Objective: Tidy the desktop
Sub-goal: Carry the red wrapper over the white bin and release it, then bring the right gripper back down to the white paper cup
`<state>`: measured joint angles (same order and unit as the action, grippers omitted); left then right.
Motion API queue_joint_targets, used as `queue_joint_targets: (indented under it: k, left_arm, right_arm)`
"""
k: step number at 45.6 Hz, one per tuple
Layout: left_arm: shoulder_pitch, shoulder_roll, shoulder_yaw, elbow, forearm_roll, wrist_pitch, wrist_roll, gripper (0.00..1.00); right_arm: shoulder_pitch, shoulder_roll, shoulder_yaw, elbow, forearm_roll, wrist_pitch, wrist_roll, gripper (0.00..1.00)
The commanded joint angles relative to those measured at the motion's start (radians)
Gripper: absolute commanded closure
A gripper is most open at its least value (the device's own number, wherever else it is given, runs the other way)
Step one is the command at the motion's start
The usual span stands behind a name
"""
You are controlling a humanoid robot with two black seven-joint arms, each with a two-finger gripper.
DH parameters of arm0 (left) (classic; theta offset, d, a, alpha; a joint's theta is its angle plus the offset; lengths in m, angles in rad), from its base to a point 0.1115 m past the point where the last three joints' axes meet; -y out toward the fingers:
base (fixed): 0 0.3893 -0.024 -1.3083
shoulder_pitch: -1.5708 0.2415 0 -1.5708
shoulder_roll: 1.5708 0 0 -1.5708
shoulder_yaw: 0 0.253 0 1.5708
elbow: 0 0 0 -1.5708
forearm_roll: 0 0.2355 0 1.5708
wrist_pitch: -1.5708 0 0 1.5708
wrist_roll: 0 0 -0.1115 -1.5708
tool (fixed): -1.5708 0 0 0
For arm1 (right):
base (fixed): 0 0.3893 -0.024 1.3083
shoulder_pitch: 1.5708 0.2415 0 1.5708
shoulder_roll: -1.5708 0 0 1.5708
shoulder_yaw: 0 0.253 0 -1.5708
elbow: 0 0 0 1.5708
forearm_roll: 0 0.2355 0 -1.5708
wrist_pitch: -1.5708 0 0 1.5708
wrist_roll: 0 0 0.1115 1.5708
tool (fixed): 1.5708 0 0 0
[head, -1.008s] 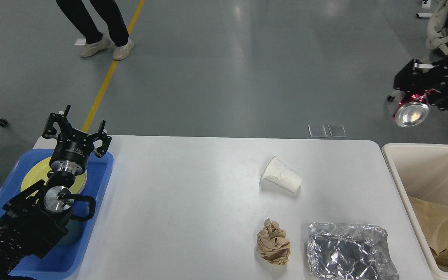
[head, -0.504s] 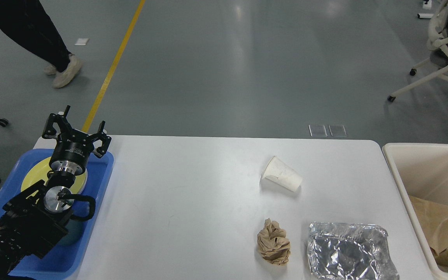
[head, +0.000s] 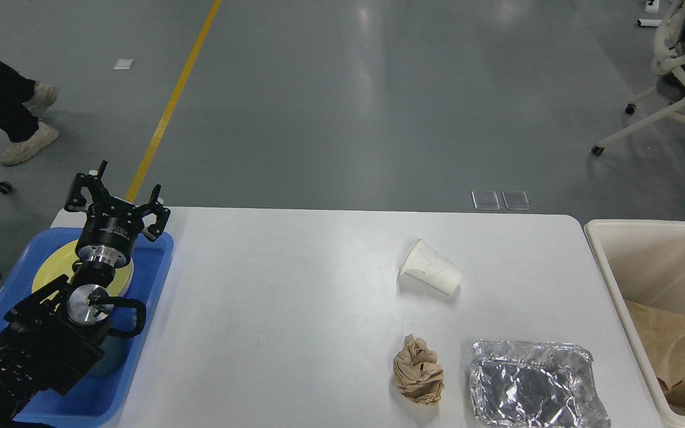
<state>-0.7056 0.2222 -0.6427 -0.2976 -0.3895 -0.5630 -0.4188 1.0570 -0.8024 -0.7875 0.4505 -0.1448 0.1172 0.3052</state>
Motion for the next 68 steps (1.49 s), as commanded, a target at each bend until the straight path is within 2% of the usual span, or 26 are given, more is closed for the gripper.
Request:
queue_joint_targets:
  k: [1, 9, 10, 13, 15, 16, 24, 38, 48, 54, 62, 68]
  left_arm:
    - [0.0, 0.0, 0.0, 0.0, 0.0, 0.0, 0.0, 0.03]
    - [0.0, 0.0, 0.0, 0.0, 0.0, 0.0, 0.0, 0.03]
    - [0.0, 0.0, 0.0, 0.0, 0.0, 0.0, 0.0, 0.03]
    - [0.0, 0.0, 0.0, 0.0, 0.0, 0.0, 0.0, 0.03]
    - [0.0, 0.0, 0.0, 0.0, 0.0, 0.0, 0.0, 0.03]
    - [0.0, -0.001, 0.0, 0.0, 0.0, 0.0, 0.0, 0.03]
    - [0.0, 0.0, 0.0, 0.0, 0.0, 0.0, 0.0, 0.03]
    - [0.0, -0.001, 0.0, 0.0, 0.0, 0.0, 0.0, 0.03]
    - [0.0, 0.0, 0.0, 0.0, 0.0, 0.0, 0.0, 0.03]
    - [0.0, 0.0, 0.0, 0.0, 0.0, 0.0, 0.0, 0.03]
    - [0.0, 0.0, 0.0, 0.0, 0.0, 0.0, 0.0, 0.03]
    - [0.0, 0.0, 0.0, 0.0, 0.0, 0.0, 0.0, 0.03]
  right_arm:
    - [-0.077, 0.031, 0.079, -0.029, -0.001, -0.004, 0.002, 1.0]
    - [-0.086, 0.045, 0.088, -0.027, 0.001, -0.004, 0.002, 1.0]
    - [-0.086, 0.045, 0.088, -0.027, 0.002, -0.004, 0.002, 0.92]
    - [-0.086, 0.045, 0.088, -0.029, 0.002, -0.005, 0.002, 0.54]
    - [-0.084, 0.045, 0.09, -0.029, 0.002, -0.008, 0.002, 0.39]
    - [-0.084, 0.045, 0.09, -0.029, 0.002, -0.008, 0.002, 0.35]
    - [-0.103, 0.045, 0.088, -0.029, 0.002, -0.008, 0.002, 0.29]
    - [-0.104, 0.043, 0.085, -0.029, 0.002, -0.008, 0.0, 0.26]
    - [-0.089, 0.037, 0.074, -0.018, 0.01, 0.004, 0.0, 0.05]
    - [-0.026, 0.026, 0.05, -0.01, 0.007, 0.024, 0.0, 0.0]
    - [0.093, 0.022, 0.028, -0.009, 0.007, 0.122, 0.0, 0.0]
    - [0.213, 0.034, 0.025, 0.019, 0.005, 0.265, -0.005, 0.0]
